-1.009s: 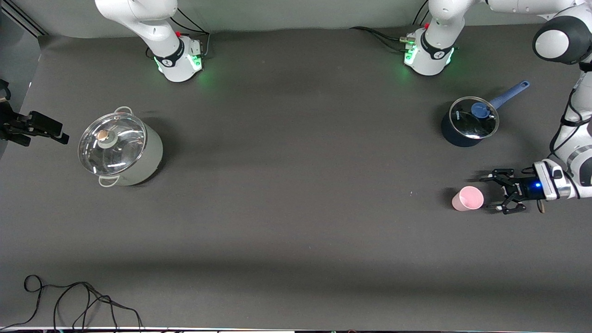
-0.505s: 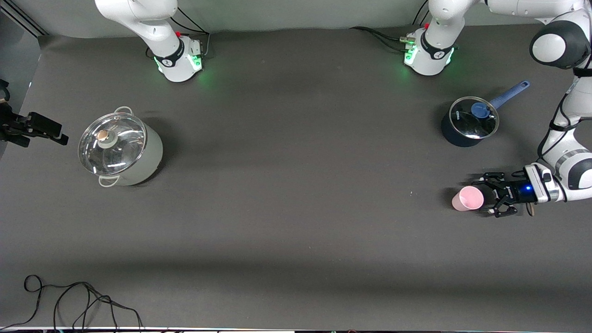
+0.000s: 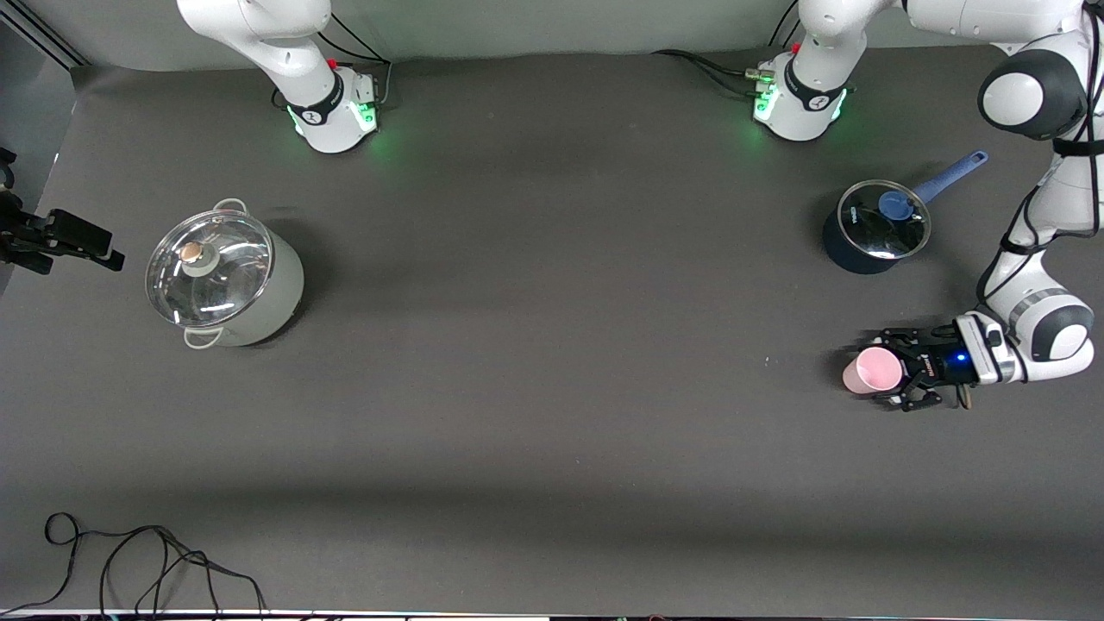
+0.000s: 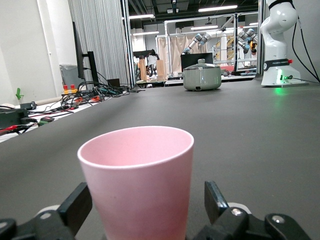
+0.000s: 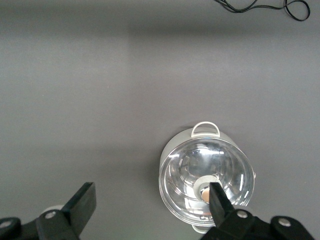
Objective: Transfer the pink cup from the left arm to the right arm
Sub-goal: 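Lift the pink cup with the left gripper toward the table middle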
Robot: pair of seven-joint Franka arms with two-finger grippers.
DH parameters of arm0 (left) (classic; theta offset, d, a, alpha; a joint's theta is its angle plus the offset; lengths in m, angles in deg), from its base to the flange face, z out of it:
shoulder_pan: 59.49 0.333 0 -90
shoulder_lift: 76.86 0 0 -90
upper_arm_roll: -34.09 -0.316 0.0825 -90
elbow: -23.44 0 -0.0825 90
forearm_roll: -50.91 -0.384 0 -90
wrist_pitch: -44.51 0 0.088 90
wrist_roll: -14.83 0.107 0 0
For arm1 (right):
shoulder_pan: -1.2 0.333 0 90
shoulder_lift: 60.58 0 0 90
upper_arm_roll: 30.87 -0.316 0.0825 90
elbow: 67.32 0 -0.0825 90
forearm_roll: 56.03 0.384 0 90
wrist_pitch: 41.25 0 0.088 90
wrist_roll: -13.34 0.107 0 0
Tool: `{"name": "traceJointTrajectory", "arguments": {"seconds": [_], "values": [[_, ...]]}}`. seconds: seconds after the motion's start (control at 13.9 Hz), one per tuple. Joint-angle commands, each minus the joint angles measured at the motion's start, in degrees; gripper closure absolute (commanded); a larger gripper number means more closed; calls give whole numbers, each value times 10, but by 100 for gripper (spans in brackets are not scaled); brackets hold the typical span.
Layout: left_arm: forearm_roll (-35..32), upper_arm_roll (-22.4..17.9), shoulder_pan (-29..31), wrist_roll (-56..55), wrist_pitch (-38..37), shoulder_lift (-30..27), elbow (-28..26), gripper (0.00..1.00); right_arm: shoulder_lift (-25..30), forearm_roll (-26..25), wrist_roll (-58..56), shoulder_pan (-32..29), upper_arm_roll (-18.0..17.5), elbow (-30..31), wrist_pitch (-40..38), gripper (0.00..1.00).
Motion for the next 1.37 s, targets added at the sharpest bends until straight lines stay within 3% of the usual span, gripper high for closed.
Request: {"name": "traceJointTrajectory", "arguments": {"seconds": [0.0,0.22,0.29,0.43,0.58,0.65,1.01,1.3], "values": [[11,-2,-8,12,2,12,15,0,-3,1,6,0,-1,-15,-5,0],[11,-2,-13,11,2,13,15,1,0,2,71,2,-1,-16,-6,0],[11,-1,-18,11,1,14,16,7,0,2,124,4,-1,-18,-6,0],[18,-1,-24,11,2,15,16,34,3,1,228,6,-1,-20,-6,0],[21,-1,-29,11,2,14,18,87,7,1,296,6,-1,-21,-7,0],[21,2,-32,8,1,14,19,97,8,1,337,7,-1,-21,-8,0],[74,69,-72,-30,55,11,21,98,7,1,547,7,-6,-38,-37,0],[106,174,-98,-80,202,9,29,98,8,2,620,7,-6,-43,-52,0]]}}
